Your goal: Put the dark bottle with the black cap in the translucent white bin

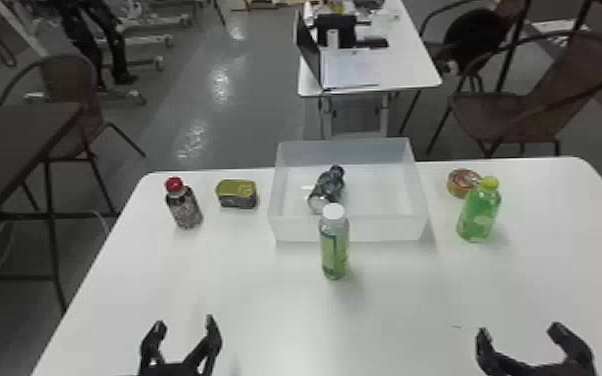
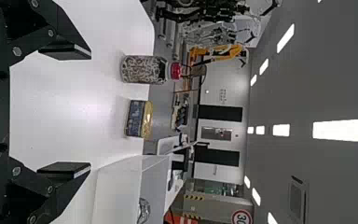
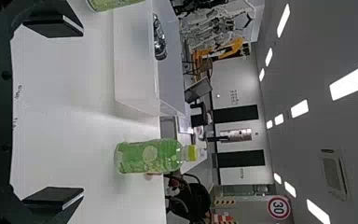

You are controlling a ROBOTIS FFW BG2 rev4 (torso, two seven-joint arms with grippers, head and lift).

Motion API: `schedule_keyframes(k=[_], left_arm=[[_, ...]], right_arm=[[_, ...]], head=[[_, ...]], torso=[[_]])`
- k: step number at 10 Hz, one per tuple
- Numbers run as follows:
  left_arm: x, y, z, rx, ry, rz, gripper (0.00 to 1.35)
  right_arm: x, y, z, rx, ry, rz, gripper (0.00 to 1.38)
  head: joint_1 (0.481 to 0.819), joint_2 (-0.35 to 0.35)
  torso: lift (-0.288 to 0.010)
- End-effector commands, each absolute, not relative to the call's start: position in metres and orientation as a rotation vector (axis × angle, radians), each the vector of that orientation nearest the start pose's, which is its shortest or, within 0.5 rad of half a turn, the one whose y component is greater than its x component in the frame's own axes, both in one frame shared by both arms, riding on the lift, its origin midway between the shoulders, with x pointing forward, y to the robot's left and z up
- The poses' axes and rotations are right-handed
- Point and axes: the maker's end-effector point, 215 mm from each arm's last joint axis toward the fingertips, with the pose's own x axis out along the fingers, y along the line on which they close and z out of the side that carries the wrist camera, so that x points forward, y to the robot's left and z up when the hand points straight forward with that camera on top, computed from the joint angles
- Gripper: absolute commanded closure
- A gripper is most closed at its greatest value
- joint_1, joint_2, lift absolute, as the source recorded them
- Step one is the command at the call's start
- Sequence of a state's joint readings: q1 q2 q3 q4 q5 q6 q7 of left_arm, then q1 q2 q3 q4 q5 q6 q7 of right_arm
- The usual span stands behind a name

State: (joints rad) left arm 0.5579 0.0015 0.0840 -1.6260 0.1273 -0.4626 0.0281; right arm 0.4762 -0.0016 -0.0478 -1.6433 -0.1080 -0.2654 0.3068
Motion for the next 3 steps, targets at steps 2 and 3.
schedule_keyframes(k=[2,3], left_arm=[[0.3799,0.3024,-0.4430,-0.083,0.027,0.174,0.42],[0.3805,0.3027,-0.4395,-0.078,0.016,0.184,0.42]], right_arm=[[0.4150,-0.1984,-0.4553,0.096,0.115,0.230,0.09],[0.4166,-0.1983,-0.4550,0.095,0.113,0.230,0.09]], head=[[0.695,0.145],[0.695,0.149]], torso=[[-0.056],[-0.056]])
